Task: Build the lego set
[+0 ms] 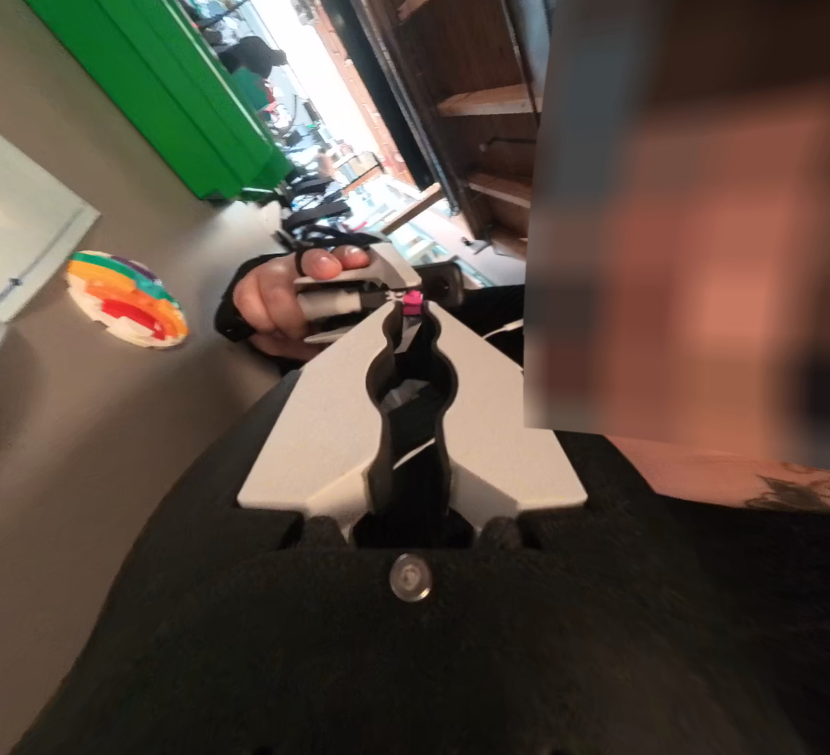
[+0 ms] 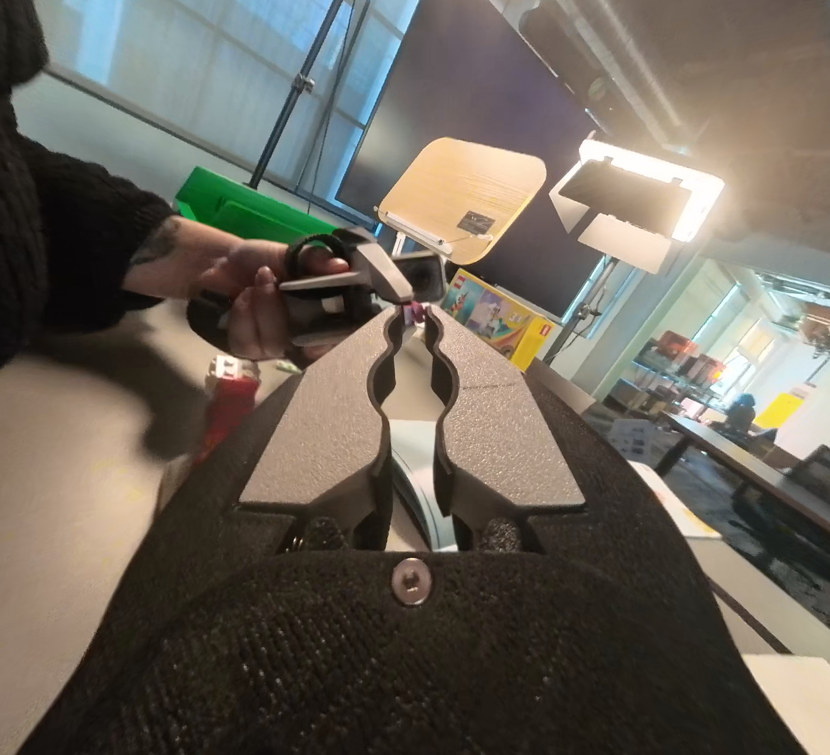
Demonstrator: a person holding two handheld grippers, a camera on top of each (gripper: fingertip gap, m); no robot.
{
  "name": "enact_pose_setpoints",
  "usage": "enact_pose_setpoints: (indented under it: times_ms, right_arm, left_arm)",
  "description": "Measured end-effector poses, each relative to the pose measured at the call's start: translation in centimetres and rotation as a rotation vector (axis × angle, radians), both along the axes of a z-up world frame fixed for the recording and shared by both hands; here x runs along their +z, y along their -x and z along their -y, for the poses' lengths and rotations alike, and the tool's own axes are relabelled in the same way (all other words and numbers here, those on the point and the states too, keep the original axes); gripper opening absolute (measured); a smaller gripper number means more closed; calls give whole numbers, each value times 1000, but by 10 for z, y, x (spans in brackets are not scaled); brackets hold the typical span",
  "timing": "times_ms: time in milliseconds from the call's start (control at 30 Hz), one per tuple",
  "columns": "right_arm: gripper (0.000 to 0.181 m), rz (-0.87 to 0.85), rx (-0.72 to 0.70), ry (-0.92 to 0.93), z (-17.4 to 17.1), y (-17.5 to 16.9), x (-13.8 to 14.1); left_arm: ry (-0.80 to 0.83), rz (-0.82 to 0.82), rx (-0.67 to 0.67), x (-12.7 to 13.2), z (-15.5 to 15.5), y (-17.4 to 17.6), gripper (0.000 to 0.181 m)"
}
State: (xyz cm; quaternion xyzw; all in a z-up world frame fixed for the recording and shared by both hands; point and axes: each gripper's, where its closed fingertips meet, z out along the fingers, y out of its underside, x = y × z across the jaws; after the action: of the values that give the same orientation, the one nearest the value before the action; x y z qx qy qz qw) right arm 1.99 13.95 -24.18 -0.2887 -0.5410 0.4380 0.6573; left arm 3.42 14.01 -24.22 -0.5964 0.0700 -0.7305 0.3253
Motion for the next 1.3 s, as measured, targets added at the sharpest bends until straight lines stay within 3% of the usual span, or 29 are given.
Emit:
enact_pose_setpoints:
  times_ms: [133,333,567,767,967,1300]
  right_arm:
    - [28,57,-12,-18,-8,4,-14]
    - [29,24,-130,-106,-27,0,-11]
    - [29,2,-191,-89,-41,-3,-9]
    - [29,-23,-260,-57,-58,-7,-5]
    - [28,-26,-364,-97,-72,-9,-3]
    - [27,-21,-531,-131,-91,-20,2]
  left_arm:
    - [-120,-221,141,-10,-11,12,7]
    - [-476,-885,574,-36,-43,61,7]
    - [-812,-1309,901,-42,-54,92,7]
    - [-957,-1379,990,-41,-54,81,7]
    - [-1020,-1418,933,-52,-60,71,7]
    - [-1004,-1295,902,-47,-56,64,7]
